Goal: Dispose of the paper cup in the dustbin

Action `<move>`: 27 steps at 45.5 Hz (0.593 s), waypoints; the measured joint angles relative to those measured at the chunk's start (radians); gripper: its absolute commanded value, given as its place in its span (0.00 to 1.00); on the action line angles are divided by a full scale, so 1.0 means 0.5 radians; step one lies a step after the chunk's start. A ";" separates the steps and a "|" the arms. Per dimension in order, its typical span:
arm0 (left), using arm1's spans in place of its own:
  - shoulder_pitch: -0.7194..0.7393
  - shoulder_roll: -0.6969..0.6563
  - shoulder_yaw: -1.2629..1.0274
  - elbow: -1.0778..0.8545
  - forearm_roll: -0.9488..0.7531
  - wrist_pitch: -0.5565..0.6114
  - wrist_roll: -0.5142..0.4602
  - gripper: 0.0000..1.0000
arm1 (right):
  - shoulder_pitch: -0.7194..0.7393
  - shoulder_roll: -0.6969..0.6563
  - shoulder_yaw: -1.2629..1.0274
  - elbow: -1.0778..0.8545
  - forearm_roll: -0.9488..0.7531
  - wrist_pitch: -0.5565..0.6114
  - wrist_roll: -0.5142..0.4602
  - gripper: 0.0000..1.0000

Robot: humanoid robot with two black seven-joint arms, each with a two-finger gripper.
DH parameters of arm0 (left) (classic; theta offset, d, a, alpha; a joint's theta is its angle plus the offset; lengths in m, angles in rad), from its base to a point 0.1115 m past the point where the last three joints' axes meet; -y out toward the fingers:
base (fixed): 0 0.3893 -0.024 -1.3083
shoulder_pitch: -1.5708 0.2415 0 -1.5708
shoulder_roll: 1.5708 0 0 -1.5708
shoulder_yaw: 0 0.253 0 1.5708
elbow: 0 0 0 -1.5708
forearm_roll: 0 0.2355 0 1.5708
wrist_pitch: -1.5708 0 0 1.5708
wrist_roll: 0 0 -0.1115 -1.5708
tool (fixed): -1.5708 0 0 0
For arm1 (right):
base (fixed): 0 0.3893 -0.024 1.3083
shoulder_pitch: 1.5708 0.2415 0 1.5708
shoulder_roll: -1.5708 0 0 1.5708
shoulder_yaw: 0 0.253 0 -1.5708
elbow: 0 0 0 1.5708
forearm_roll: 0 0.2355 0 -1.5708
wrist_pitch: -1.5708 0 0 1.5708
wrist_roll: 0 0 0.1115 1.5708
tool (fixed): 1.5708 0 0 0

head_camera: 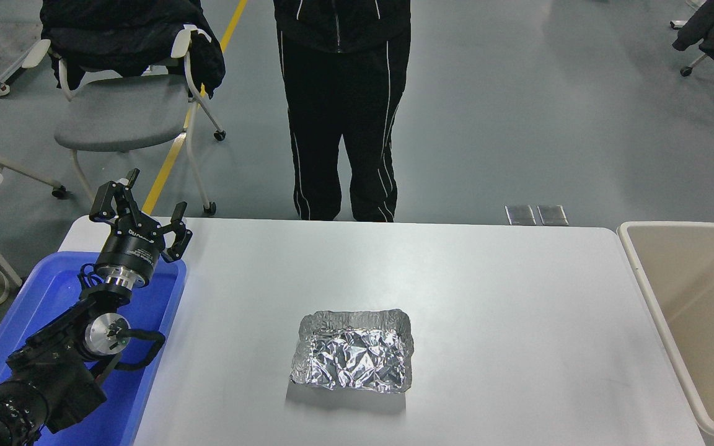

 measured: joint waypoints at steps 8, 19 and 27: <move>0.000 0.000 0.000 0.000 0.000 0.000 0.000 1.00 | 0.267 -0.164 0.451 0.136 0.002 0.058 -0.002 0.99; 0.000 0.000 0.000 0.000 0.000 0.000 0.000 1.00 | 0.586 -0.403 0.765 0.417 -0.016 0.115 0.001 0.99; 0.000 0.000 0.000 0.000 0.000 0.000 0.000 1.00 | 0.724 -0.569 0.894 0.660 -0.021 0.133 0.005 0.99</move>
